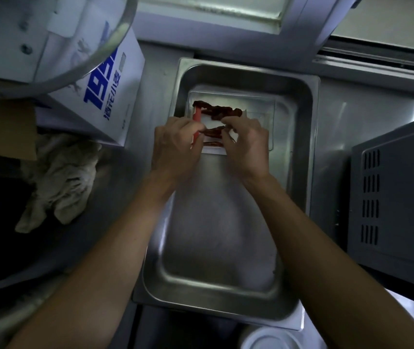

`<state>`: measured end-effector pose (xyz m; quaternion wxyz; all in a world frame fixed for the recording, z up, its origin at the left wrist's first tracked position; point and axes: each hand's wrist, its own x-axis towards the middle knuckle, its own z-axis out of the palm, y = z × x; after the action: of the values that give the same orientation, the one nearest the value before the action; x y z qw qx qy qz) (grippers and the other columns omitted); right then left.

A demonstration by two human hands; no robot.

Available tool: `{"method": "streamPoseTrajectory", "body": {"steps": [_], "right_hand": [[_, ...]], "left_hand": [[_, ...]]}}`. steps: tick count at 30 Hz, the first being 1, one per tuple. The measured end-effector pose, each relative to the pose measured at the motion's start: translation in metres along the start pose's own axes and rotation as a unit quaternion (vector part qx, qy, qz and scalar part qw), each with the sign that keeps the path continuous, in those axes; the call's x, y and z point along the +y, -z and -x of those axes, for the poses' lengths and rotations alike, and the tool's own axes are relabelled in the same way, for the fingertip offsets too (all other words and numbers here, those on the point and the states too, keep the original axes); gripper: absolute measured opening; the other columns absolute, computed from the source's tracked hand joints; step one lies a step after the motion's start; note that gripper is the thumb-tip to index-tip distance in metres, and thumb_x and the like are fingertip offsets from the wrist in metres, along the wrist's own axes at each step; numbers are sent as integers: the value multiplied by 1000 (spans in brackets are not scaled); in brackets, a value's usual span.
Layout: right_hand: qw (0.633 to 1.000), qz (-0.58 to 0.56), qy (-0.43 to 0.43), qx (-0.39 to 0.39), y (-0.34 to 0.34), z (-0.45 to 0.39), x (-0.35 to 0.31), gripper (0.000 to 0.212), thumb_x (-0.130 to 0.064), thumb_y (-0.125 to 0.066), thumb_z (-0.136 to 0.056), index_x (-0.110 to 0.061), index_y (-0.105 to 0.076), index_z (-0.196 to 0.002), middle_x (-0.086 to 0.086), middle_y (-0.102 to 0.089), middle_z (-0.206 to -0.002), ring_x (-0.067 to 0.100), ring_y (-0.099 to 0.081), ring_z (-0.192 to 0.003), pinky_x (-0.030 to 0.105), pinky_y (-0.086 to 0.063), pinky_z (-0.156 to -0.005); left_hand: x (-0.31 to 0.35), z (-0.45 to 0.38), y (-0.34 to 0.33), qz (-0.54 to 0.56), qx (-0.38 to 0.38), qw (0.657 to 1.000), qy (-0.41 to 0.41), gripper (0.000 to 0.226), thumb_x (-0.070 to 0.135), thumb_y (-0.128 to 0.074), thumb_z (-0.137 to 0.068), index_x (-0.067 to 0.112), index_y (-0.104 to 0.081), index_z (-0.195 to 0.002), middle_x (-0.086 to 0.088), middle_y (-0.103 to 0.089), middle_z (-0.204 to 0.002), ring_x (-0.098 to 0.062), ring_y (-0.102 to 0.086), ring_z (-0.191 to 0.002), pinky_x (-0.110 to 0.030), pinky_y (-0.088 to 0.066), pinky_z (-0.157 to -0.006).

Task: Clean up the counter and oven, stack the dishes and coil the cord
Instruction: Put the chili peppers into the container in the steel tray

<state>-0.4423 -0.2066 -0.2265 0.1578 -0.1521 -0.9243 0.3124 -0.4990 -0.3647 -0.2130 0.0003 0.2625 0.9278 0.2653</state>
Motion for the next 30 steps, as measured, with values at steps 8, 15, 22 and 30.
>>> {"method": "streamPoseTrajectory", "body": {"steps": [8,15,22,30], "right_hand": [[1000,4,-16,10,54,46,-5,26,-14,-67,-88,-17,-70,-113,4,-73,-106,26,-63,-100,51,-51,-85],[999,-14,-28,16,105,109,-9,30,-12,-66,-88,-15,-69,-118,6,-71,-114,26,-63,-103,47,-53,-90],[999,11,-27,-35,137,177,3,34,-22,-65,-91,-16,-65,-124,4,-68,-124,25,-61,-116,48,-49,-98],[994,98,-33,-35,179,256,7,34,-16,-66,-86,-11,-67,-120,9,-69,-117,36,-64,-101,44,-53,-83]], "left_hand": [[36,26,26,62,-19,997,35,25,24,-56,-95,18,-67,-116,-2,-69,-113,-21,-59,-104,-49,-49,-88],[83,82,48,19,-33,999,38,27,26,-59,-94,22,-65,-120,0,-68,-118,-21,-59,-110,-44,-48,-95],[126,146,40,-49,-94,994,5,33,33,-56,-96,19,-62,-126,-3,-66,-124,-26,-57,-115,-50,-46,-97],[163,205,37,-116,-151,977,-99,42,37,-56,-95,18,-58,-132,-5,-64,-130,-29,-56,-118,-45,-45,-95]]}}
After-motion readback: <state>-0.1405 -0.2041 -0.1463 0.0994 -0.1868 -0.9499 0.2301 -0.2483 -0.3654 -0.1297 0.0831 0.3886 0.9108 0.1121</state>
